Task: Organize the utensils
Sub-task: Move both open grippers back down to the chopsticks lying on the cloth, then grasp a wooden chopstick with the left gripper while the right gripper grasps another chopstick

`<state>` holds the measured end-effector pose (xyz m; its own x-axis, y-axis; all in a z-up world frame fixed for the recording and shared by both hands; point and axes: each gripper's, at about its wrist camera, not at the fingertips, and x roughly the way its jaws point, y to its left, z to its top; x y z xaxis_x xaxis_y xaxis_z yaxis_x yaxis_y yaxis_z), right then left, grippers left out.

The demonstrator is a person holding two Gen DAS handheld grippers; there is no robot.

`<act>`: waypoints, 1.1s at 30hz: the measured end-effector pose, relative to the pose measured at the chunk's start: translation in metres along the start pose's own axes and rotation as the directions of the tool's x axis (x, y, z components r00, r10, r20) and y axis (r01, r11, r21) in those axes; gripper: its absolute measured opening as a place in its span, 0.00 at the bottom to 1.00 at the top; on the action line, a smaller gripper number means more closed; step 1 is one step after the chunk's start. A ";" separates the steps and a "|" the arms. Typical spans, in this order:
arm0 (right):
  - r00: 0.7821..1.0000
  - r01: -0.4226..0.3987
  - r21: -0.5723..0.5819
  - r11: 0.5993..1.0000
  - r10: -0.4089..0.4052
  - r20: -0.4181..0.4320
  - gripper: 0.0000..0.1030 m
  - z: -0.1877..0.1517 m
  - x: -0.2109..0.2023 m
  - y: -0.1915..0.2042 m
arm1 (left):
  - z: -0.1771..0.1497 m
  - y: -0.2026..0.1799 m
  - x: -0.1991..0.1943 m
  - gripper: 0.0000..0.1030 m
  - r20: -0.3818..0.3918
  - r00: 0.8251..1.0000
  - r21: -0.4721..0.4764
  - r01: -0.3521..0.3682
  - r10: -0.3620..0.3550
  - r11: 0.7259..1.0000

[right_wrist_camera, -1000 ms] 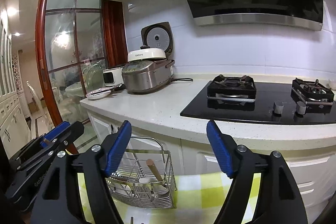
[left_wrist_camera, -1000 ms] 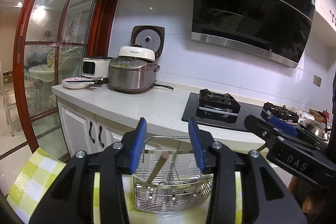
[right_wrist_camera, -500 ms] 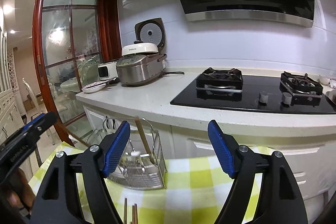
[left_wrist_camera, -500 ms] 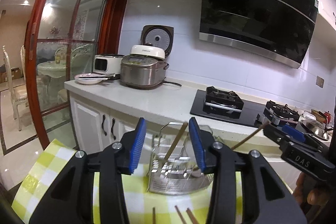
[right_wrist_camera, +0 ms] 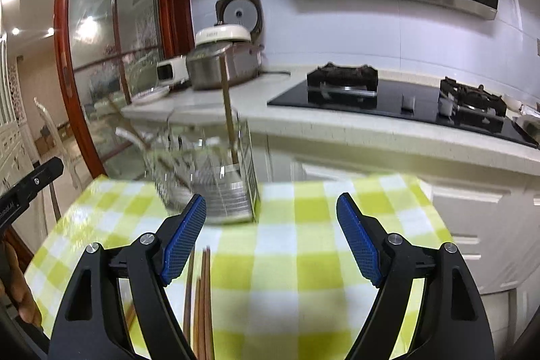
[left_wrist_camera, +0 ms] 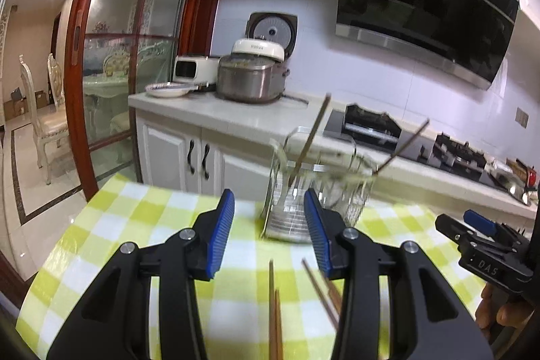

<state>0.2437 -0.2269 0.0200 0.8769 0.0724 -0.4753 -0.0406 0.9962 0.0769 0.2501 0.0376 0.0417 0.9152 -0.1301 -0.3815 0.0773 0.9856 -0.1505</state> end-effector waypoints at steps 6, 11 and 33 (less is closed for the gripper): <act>0.994 -0.015 -0.012 1.000 0.013 -0.105 0.73 -0.036 0.002 0.002 | -0.036 0.000 0.001 0.40 -0.153 0.988 0.046 0.007 0.000 0.999; 0.984 -0.019 -0.017 1.000 0.016 -0.176 0.73 -0.056 0.011 0.005 | -0.059 0.005 0.014 0.37 -0.257 0.966 0.053 0.005 0.009 0.999; 0.955 -0.034 -0.048 0.998 0.018 -0.295 0.75 -0.082 0.035 0.004 | -0.111 0.003 0.066 0.17 -0.442 0.897 0.100 0.037 0.011 0.994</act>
<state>0.2349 -0.2167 -0.0683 0.6958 0.1015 -0.7110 -0.0935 0.9943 0.0505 0.2674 0.0199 -0.0851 0.6465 -0.1537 -0.7473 0.1501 0.9860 -0.0729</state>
